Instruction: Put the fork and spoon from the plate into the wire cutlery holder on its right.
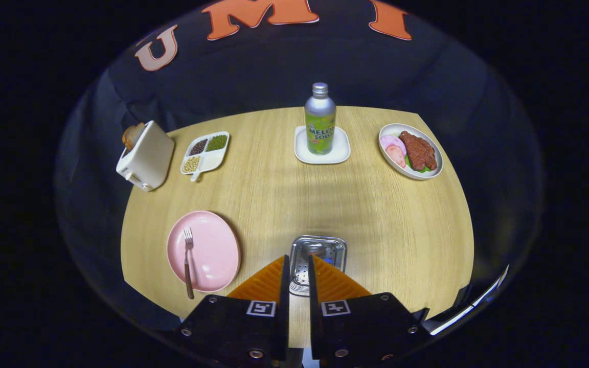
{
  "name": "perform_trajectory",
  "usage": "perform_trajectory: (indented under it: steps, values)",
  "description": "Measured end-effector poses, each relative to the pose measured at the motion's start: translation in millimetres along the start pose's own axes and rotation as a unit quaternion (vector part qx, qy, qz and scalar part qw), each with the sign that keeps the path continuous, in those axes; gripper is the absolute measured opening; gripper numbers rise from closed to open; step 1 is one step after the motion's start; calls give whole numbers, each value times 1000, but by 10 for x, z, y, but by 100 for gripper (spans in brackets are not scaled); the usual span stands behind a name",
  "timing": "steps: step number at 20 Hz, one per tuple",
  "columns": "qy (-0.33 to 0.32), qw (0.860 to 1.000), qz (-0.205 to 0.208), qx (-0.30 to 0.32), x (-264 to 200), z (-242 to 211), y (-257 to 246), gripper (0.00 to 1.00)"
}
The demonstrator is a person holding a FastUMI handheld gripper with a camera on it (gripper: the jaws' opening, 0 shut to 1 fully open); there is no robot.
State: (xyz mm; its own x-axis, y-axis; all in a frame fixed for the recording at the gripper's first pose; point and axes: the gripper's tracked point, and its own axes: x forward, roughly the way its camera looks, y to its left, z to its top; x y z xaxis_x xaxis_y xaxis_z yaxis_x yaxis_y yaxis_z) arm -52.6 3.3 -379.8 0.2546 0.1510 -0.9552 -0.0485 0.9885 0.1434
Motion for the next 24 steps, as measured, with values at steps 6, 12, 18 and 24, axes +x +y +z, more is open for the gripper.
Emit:
perform_trajectory:
  steps: [6,12,18,24]
  values:
    - [-78,996,18,-31,-97,232,358,58]
    - [-198,979,14,-46,-283,591,633,77]
    - [-294,953,17,-76,-439,782,1005,81]
    - [-299,949,45,-87,-301,632,1455,81]
